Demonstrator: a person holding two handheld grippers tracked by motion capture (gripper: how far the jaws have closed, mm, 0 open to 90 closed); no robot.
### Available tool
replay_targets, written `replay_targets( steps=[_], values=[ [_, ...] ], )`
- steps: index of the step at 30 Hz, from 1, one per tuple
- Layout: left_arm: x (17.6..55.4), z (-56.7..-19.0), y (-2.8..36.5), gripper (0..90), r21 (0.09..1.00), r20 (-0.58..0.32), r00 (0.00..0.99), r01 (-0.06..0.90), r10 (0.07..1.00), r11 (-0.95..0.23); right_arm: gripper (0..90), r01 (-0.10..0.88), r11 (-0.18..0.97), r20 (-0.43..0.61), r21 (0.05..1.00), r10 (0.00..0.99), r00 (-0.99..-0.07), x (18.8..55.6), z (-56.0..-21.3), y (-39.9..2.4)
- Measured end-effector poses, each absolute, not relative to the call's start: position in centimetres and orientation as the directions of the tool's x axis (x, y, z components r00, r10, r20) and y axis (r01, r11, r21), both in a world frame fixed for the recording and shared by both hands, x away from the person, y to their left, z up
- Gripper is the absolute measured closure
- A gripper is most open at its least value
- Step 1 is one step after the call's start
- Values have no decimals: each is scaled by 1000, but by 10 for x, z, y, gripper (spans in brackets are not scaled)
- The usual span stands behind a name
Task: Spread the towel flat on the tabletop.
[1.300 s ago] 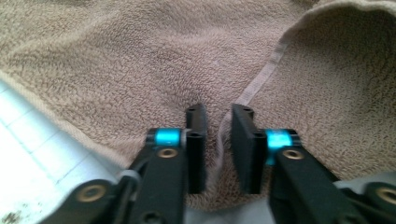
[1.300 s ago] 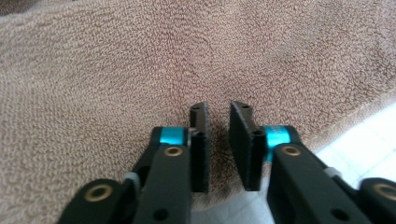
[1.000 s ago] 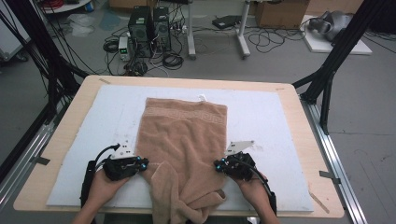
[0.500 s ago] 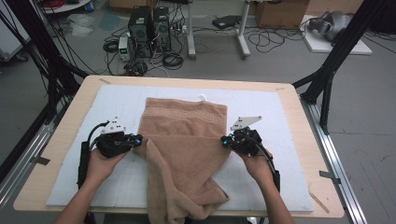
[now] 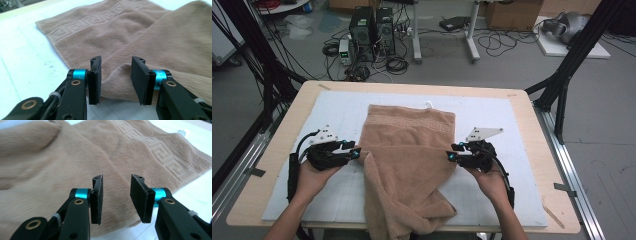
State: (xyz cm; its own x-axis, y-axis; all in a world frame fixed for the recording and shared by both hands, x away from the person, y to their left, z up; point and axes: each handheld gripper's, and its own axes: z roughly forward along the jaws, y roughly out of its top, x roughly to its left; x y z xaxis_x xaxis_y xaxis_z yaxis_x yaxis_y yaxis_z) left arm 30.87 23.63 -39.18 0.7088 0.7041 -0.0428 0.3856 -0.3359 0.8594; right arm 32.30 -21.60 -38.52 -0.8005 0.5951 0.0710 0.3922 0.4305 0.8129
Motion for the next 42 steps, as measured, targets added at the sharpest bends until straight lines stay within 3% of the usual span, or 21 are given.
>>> replay_targets(
  steps=[14, 28, 35, 42],
  values=[
    [258, -398, 207, 512, 881, -70, 827, 313, 557, -354, 554, 315, 441, 51, 840, 514, -856, 259, -388, -206],
    [261, -442, 175, 533, 757, -32, 863, 350, 504, -552, 523, 329, 432, 69, 840, 517, -853, 253, -399, -207],
    [254, -443, 169, 708, 756, 68, 864, 282, 499, -591, 523, 327, 432, 63, 841, 521, -851, 252, -399, -208],
    [255, -438, 174, 855, 765, 54, 854, 297, 517, -572, 523, 314, 443, 54, 840, 507, -860, 250, -403, -203]
  ],
)
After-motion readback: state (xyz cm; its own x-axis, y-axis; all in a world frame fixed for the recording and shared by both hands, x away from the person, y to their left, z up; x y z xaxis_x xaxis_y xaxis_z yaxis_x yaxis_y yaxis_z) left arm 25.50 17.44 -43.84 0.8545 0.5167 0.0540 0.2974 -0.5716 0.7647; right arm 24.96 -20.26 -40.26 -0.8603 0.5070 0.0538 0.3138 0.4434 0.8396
